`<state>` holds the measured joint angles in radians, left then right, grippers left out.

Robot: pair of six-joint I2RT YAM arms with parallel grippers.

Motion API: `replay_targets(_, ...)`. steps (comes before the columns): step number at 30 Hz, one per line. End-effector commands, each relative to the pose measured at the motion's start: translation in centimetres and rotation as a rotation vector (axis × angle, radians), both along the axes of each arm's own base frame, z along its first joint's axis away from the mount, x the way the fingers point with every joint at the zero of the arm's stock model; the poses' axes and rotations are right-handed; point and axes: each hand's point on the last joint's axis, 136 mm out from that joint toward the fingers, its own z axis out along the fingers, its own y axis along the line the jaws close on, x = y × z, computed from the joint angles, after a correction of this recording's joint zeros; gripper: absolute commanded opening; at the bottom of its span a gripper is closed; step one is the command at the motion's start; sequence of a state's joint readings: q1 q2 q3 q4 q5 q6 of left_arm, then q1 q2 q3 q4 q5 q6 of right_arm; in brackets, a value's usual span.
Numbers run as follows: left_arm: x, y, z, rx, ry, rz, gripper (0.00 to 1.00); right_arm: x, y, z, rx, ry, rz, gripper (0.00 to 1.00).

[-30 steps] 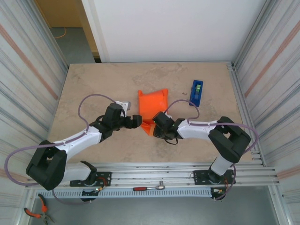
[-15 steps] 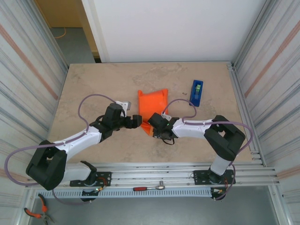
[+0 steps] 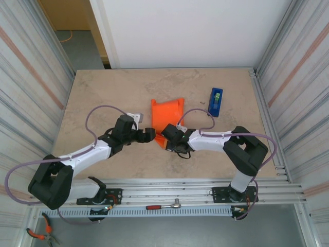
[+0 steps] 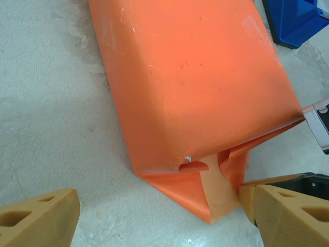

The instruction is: Wrap the gift box in paper

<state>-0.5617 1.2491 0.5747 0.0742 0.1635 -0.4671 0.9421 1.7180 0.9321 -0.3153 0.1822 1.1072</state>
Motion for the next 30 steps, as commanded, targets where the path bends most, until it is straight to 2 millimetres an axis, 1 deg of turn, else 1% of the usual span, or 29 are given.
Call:
replay_targets(1,-0.8,0.2,0.4,-0.036,0.009,-0.002,0.88,-0.3,0.8,1.0,0.047,0.013,0.021,0.00)
replay_targets(5,-1.8,0.3,-0.2,-0.052,0.039,-0.013,0.88,0.3,0.8,2.3,0.068,-0.011,0.029,0.00)
replay_targets(11,-3.8,0.5,-2.0,-0.046,0.079,-0.033,0.87,0.8,0.5,3.5,0.080,-0.027,0.036,0.00)
replay_targets(13,-4.6,0.5,-2.6,-0.042,0.087,-0.043,0.85,0.9,0.4,3.8,0.086,-0.032,0.035,0.00)
replay_targets(14,-5.0,0.4,-2.8,-0.042,0.088,-0.051,0.83,0.9,0.4,3.9,0.087,-0.033,0.036,0.00)
replay_targets(16,-5.6,0.1,-3.3,-0.049,0.091,-0.062,0.74,1.0,0.4,4.2,0.093,-0.037,0.039,0.00)
replay_targets(18,-6.1,-0.3,-3.8,-0.057,0.093,-0.077,0.58,1.1,0.5,4.5,0.103,-0.041,0.042,0.00)
replay_targets(21,-6.8,-1.1,-4.4,-0.062,0.092,-0.108,0.46,1.2,0.5,4.8,0.110,-0.041,0.045,0.00)
replay_targets(23,-7.0,-1.9,-4.6,-0.065,0.084,-0.130,0.43,1.4,0.5,5.0,0.115,-0.043,0.044,0.00)
replay_targets(30,-7.4,-4.3,-5.3,-0.060,0.083,-0.190,0.40,1.6,0.6,5.5,0.138,-0.046,0.046,0.00)
